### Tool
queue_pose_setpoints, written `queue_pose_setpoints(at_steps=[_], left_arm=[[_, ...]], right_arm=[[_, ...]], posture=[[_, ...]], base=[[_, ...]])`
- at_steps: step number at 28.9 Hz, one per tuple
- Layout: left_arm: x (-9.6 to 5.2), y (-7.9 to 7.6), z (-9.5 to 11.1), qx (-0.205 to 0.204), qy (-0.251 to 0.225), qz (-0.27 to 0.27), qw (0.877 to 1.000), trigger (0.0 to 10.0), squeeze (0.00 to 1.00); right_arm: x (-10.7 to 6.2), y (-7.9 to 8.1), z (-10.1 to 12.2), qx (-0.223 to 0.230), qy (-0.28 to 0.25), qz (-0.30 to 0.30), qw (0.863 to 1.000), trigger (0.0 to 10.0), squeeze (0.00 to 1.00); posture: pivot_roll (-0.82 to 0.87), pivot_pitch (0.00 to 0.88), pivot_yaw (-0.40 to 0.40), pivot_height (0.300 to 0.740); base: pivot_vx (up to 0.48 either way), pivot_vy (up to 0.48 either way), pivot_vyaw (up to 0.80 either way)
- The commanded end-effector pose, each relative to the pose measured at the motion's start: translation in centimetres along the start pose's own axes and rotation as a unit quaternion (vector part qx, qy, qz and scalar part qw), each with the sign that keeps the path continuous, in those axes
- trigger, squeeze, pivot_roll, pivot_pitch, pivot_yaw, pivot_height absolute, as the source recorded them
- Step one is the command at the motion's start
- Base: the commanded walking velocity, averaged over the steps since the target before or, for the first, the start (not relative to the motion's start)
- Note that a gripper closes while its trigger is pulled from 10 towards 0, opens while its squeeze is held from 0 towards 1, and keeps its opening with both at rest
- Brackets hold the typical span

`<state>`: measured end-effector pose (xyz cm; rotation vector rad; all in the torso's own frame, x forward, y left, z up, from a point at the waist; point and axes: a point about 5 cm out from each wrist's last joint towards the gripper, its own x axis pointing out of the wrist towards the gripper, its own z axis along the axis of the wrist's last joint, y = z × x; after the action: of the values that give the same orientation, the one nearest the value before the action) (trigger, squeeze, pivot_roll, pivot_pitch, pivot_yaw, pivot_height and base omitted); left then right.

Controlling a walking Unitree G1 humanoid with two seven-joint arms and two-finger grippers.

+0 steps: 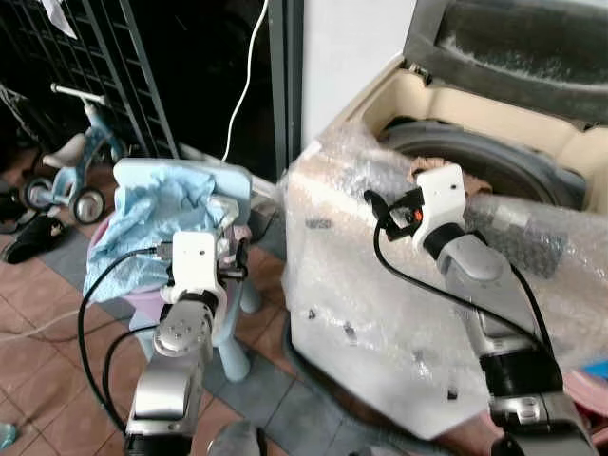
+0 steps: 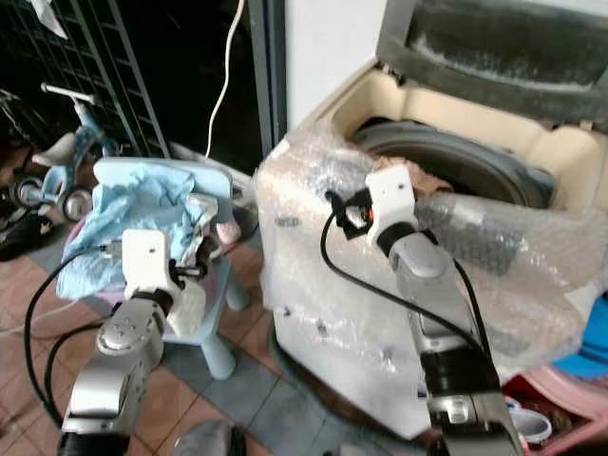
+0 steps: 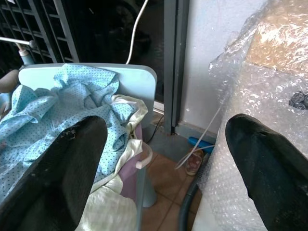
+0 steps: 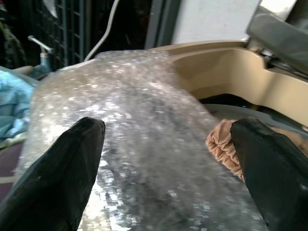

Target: Clothes washing

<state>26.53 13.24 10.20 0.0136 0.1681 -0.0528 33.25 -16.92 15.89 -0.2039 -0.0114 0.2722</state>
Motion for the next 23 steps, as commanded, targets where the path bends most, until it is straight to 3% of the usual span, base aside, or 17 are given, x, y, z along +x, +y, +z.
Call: queue_pose_setpoints(at_steps=[1,3,4,5,6,8,9,12,13,16,17,19,23], left_arm=[[0.0,-0.1,0.5,0.001,-0.009,-0.005,1.000,10.0,0.00],[0.0,-0.1,0.5,0.001,-0.010,-0.008,1.000,10.0,0.00],[0.0,-0.1,0.5,0.002,-0.010,-0.008,1.000,10.0,0.00],[0.0,-0.1,0.5,0.002,-0.009,-0.008,1.000,10.0,0.00],[0.0,-0.1,0.5,0.002,-0.009,-0.009,1.000,10.0,0.00],[0.0,-0.1,0.5,0.002,-0.010,-0.009,1.000,10.0,0.00],[0.1,-0.1,0.5,0.001,-0.009,-0.010,1.000,10.0,0.00],[0.2,-0.3,0.5,0.001,-0.009,-0.013,1.000,10.0,0.00],[0.3,-0.6,0.5,0.003,-0.010,-0.021,1.000,10.0,0.00],[0.4,-0.9,0.8,0.010,-0.014,-0.030,0.999,10.0,0.00],[0.5,-0.8,1.0,0.013,-0.015,-0.031,0.999,10.0,0.00],[0.5,-0.7,1.1,0.014,-0.016,-0.031,0.999,10.0,0.00],[0.6,0.4,1.1,0.006,-0.018,-0.009,1.000,10.0,0.00]], right_arm=[[0.3,-0.5,-0.1,0.000,0.002,-0.020,1.000,10.0,0.97],[0.5,-0.4,0.2,0.002,-0.004,-0.022,1.000,10.0,0.97],[0.9,-0.5,0.5,-0.010,-0.007,-0.029,1.000,10.0,0.54],[1.1,-0.6,0.5,-0.016,-0.007,-0.035,0.999,10.0,0.54],[1.4,-1.5,0.4,-0.020,0.004,-0.068,0.997,10.0,0.29],[2.1,-3.5,0.4,0.016,0.023,-0.151,0.988,10.0,0.26],[2.3,-4.1,0.4,0.045,0.027,-0.182,0.982,10.0,0.08],[3.0,-4.6,0.7,0.090,0.027,-0.243,0.965,10.0,0.05],[3.5,-3.9,1.0,0.116,0.013,-0.259,0.959,10.0,0.00],[3.9,-1.7,1.4,0.153,-0.031,-0.279,0.947,10.0,0.00],[4.0,-0.4,1.4,0.150,-0.043,-0.263,0.952,10.0,0.00],[4.0,0.3,1.4,0.147,-0.046,-0.248,0.956,10.0,0.00],[3.4,3.2,2.6,0.083,-0.104,-0.131,0.982,10.0,0.00]], posture=[[-0.04,0.000,0.017,0.740],[-0.04,0.000,0.017,0.740],[-0.04,0.000,0.019,0.740],[-0.04,0.000,0.019,0.740],[-0.04,0.000,0.019,0.740],[-0.04,0.000,0.020,0.740],[-0.04,0.000,0.027,0.740],[-0.04,0.000,0.036,0.740],[-0.03,0.000,0.040,0.740],[-0.01,0.000,0.055,0.740],[0.00,0.000,0.058,0.740],[0.00,0.000,0.058,0.740],[-0.02,0.000,0.037,0.740]], base=[[0.000,0.000,0.00],[0.000,0.000,0.00],[0.000,0.000,0.00],[0.000,0.000,0.00],[0.000,0.000,0.00],[0.000,0.000,0.00],[0.000,0.000,0.00],[0.000,0.000,0.00],[0.000,0.000,0.00],[0.000,0.000,0.00],[0.000,0.000,0.00],[0.000,0.000,0.00],[0.000,0.000,0.00]])
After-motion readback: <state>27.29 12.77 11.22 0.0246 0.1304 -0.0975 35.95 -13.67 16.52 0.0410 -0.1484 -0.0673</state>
